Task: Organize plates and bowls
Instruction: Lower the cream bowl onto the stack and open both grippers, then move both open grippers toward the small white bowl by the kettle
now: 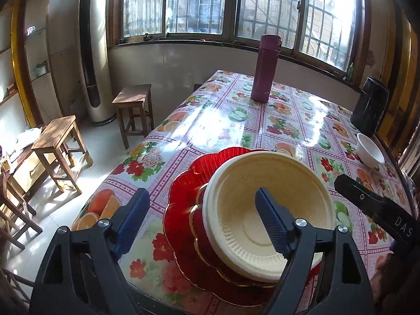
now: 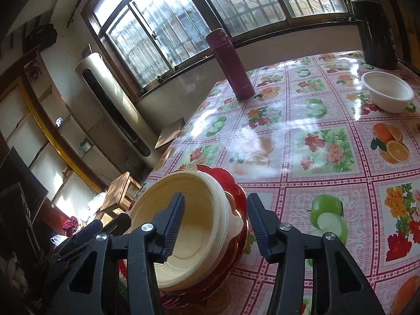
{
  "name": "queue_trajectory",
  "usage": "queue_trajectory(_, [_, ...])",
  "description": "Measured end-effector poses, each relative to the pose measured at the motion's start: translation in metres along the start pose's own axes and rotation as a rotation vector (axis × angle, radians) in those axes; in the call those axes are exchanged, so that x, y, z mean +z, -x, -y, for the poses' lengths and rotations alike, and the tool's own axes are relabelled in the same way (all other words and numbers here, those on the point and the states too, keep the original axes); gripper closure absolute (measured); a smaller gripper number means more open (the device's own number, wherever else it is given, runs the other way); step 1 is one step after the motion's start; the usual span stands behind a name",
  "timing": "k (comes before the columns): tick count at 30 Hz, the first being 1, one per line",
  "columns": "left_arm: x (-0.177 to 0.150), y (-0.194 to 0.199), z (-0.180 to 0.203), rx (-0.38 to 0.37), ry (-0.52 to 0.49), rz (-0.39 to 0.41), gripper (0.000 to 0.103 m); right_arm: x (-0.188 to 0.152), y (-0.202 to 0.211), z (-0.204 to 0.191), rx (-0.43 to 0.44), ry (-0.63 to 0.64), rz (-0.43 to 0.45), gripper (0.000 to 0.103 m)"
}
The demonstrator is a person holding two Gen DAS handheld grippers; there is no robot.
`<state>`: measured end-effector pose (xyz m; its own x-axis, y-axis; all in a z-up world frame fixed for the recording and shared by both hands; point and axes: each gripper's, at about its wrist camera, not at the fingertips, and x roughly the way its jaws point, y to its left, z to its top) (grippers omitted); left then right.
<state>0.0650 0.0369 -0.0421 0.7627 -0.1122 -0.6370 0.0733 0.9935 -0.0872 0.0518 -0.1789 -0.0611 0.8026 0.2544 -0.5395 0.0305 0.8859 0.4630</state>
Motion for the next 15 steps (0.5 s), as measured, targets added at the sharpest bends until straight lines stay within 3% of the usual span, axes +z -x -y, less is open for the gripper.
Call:
queue_trajectory(5, [0.005, 0.015, 0.012, -0.030, -0.003, 0.057, 0.000, 0.011, 0.015, 0.044, -0.005, -0.099, 0.026, 0.035])
queue_trajectory(15, [-0.001, 0.037, 0.101, -0.129, -0.200, 0.078, 0.000, 0.026, 0.044, 0.136, -0.044, -0.248, 0.045, 0.033])
